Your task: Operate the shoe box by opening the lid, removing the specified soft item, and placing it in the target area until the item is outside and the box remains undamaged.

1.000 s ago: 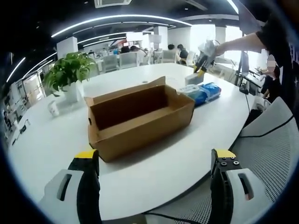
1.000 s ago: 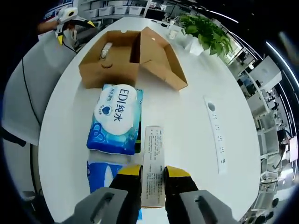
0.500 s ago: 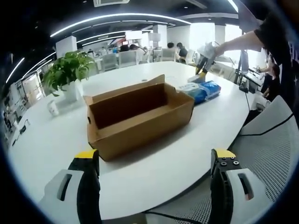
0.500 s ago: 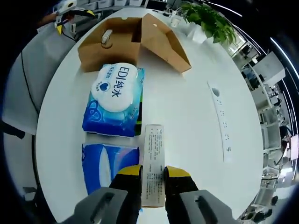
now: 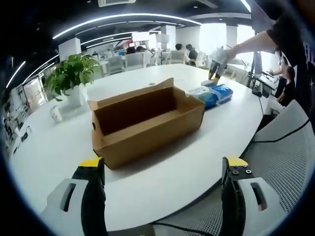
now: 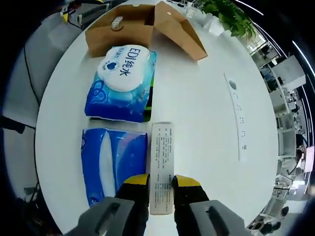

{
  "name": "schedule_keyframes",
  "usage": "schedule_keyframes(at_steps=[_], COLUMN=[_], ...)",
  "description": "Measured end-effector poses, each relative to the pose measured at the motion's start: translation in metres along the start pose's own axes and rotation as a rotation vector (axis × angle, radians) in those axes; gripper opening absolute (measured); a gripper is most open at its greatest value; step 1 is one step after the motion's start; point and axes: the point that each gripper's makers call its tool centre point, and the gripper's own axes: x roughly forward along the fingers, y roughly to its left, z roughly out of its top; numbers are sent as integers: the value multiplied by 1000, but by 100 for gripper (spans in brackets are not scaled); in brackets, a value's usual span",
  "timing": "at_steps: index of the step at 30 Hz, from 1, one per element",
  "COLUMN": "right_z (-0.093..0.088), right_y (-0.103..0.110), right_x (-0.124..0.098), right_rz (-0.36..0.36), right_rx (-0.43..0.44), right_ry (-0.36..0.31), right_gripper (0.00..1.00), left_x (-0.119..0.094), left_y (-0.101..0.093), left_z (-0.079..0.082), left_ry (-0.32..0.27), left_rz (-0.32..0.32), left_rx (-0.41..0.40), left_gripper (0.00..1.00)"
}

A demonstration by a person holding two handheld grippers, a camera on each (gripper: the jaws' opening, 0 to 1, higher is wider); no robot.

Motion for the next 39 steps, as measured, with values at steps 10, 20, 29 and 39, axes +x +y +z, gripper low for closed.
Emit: schedule_keyframes(at_steps=[10, 20, 29, 39], right_z=[-9, -9, -7, -8], right_y=[-4, -10, -11, -15], right_x=[5, 8, 9, 2], right_rz=[-15, -35, -41, -58], right_rx=[-17, -22, -6, 51], right_ry=[37, 47, 44, 23], right_gripper=[14, 15, 16, 25], left_x=[0, 0, 0, 0], left_y=[1, 2, 2, 1], left_z=[-1, -1, 0, 1], left_ry=[0, 1, -2, -3], left_rz=[3, 6, 10, 10], left_rx=[-1, -2, -4, -1], left_gripper=[98, 98, 98, 98])
